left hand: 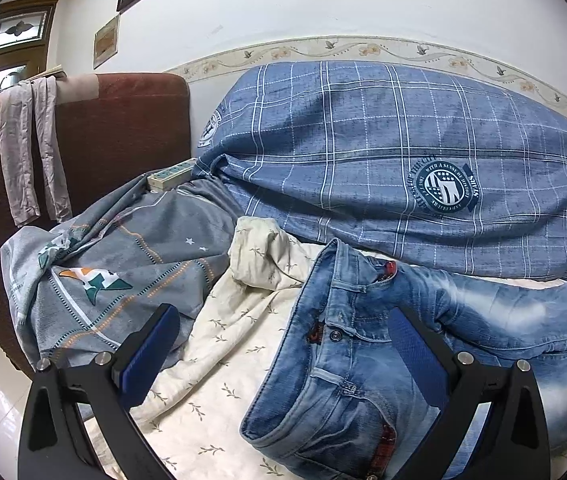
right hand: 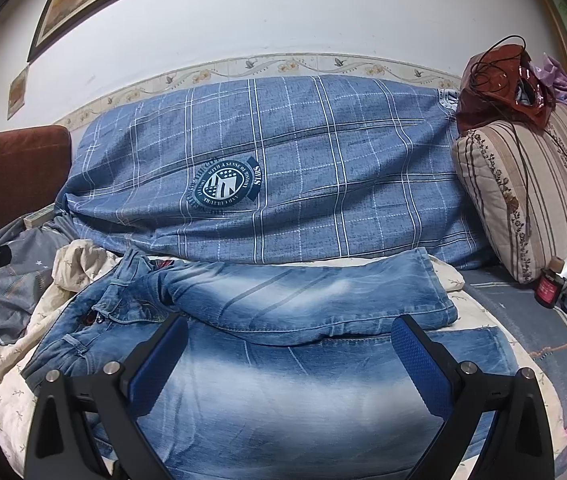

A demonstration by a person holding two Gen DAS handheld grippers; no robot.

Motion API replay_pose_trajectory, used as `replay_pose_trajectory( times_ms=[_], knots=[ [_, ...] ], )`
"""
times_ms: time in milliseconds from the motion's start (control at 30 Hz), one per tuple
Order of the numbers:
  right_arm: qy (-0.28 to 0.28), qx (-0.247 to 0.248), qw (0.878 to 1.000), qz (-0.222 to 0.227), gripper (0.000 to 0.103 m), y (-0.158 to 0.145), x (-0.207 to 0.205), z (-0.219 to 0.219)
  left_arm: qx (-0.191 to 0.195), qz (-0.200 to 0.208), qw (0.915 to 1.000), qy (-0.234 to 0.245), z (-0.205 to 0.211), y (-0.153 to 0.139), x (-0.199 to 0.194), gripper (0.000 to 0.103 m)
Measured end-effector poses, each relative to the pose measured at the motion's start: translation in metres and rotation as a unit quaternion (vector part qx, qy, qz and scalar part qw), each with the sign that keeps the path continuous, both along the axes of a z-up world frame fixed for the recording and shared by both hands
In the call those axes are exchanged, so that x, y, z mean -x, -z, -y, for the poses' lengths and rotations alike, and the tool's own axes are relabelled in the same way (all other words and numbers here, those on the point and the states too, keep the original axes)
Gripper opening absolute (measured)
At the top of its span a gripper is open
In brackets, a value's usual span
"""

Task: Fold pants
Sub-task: 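Move both grippers open toward the waistband of the blue jeans, then close both grippers on the jeans waistband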

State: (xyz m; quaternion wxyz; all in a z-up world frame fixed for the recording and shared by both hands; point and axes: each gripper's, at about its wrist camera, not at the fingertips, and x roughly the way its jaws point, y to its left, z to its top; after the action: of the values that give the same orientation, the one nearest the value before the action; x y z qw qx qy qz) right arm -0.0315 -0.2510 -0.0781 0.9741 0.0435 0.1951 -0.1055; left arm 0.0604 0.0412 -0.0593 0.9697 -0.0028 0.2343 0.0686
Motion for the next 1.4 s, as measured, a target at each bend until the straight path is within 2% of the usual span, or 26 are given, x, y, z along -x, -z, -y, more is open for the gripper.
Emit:
replay_pose_trajectory(
  times_ms=[533, 733, 900, 1000, 1133, 1233, 1400],
  knots=[
    [0.0, 0.005, 1.0, -0.002, 0.103, 0.001, -0.001, 0.001, -0.004, -0.006, 1.0, -0.006, -0.004, 0.003, -0.003, 0.103],
    [0.028, 0.012, 0.999, -0.01, 0.103, 0.002, -0.002, 0.031, -0.022, -0.066, 0.9974, 0.021, 0.005, 0.028, -0.024, 0.103],
    [0.081, -0.005, 0.996, -0.029, 0.103, 0.005, -0.009, 0.096, -0.014, -0.139, 0.9891, 0.047, 0.011, 0.054, -0.05, 0.103],
    [0.107, -0.026, 0.993, -0.042, 0.103, 0.005, -0.032, 0.147, -0.005, -0.164, 0.9849, 0.053, 0.012, 0.06, -0.067, 0.103],
    [0.114, -0.072, 0.989, -0.063, 0.103, 0.0, -0.087, 0.197, -0.025, -0.176, 0.9821, 0.062, 0.016, 0.057, -0.107, 0.103],
    [0.13, -0.086, 0.985, -0.078, 0.102, -0.002, -0.123, 0.223, -0.053, -0.181, 0.9803, 0.059, 0.014, 0.053, -0.16, 0.103],
    [0.15, -0.096, 0.981, -0.08, 0.102, 0.005, -0.167, 0.245, -0.037, -0.22, 0.9736, 0.049, 0.0, 0.052, -0.245, 0.103]
  ],
)
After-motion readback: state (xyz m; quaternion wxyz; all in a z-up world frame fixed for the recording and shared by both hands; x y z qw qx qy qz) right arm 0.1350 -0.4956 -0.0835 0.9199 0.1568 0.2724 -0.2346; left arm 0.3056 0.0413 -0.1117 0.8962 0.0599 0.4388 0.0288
